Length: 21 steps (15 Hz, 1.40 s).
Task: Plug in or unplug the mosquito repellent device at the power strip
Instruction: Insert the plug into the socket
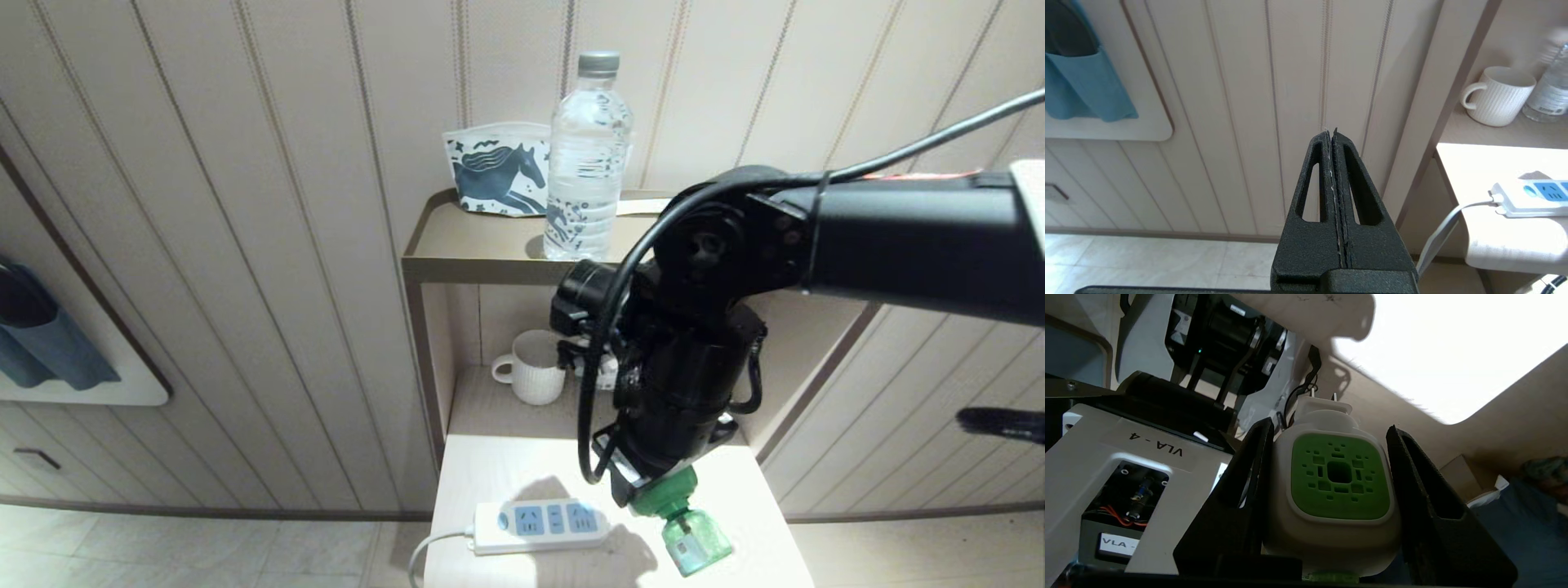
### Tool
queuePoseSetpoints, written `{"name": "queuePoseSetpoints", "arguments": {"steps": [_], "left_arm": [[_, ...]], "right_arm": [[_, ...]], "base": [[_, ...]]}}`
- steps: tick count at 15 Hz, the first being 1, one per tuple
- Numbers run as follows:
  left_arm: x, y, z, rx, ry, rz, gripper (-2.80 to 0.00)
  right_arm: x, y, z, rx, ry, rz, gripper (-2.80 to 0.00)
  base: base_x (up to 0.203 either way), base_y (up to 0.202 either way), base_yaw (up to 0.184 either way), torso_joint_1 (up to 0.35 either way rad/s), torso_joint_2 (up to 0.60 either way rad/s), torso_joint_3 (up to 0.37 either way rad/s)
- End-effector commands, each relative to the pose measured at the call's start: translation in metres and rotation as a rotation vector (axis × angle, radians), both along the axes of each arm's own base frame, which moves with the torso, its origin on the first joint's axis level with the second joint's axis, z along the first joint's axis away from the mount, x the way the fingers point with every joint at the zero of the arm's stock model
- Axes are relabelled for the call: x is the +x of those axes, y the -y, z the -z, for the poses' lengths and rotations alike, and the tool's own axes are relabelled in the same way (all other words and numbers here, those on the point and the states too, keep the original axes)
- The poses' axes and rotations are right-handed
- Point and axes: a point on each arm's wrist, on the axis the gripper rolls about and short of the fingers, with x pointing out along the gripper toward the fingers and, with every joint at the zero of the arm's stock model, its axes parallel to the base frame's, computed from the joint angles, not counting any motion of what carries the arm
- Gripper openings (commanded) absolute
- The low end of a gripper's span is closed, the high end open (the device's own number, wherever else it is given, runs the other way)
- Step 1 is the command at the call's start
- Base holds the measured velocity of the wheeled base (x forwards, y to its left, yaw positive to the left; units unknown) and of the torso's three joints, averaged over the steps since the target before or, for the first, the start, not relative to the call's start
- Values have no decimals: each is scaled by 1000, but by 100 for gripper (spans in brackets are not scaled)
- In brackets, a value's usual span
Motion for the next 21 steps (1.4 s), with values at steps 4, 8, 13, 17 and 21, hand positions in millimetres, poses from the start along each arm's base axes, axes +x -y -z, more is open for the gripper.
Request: {"name": "queuePoseSetpoints", "arguments": {"steps": [4,8,13,17,21], "left_arm": [[0,0,0,0,1,0,-280],[0,0,0,0,1,0,-280],[0,0,0,0,1,0,-280],[0,0,0,0,1,0,-280],[0,0,0,0,1,-2,-280]], "right_arm": [[23,-22,50,-39,-73,8,-280],[27,-23,57,-10,-119,12,-280],[33,-27,75,-28,-162,15,-280],[42,-32,86,-7,-132,22,-280],[49,-29,92,-3,-136,70,-280]], "base": [[0,0,0,0,0,0],[0,0,0,0,0,0],[0,0,0,0,0,0],[0,0,0,0,0,0],[0,0,0,0,0,0]]}}
